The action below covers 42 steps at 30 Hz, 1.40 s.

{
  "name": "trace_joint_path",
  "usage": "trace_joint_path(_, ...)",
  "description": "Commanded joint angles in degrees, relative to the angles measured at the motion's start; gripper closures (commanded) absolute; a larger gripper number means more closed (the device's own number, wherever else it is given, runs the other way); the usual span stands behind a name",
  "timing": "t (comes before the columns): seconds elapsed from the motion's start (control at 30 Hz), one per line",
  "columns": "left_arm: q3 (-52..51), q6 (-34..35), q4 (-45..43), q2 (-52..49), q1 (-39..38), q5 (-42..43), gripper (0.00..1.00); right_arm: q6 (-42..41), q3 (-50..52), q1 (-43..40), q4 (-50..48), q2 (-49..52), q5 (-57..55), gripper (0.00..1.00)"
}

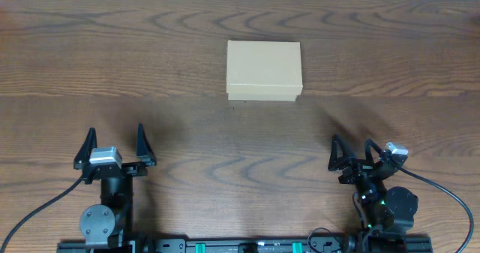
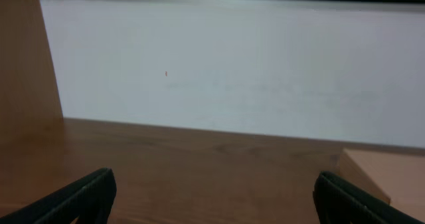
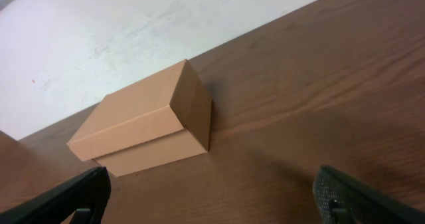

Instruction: Pack container

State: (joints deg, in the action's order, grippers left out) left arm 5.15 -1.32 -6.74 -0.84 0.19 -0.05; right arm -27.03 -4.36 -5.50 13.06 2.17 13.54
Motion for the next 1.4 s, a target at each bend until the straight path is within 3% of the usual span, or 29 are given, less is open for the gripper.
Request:
trace_joint_path(0.0,-1.8,0.0,-1.4,0.6,-0.2,-0.6,0.04,-0.8,0.2,0.4,0.1,-0.5,0.4,0.01)
trace_joint_path(0.6,-4.0,-0.4,-0.1,0.6,-0.2,-0.5,0.04,-0.8,0.2,0.4,0.1,-0.5,0.4,0.01)
trace_joint_path(1.07,-4.0,-0.4,13.1,0.6,-0.2,-0.5,0.04,-0.8,0.2,0.4,0.1,-0.5,0.4,0.01)
trace_joint_path(1.37,-4.0,-0.4,12.7,0.5,-0.2,-0.5,0.04,-0.8,0.2,0.4,0.1,-0.5,0.4,0.01)
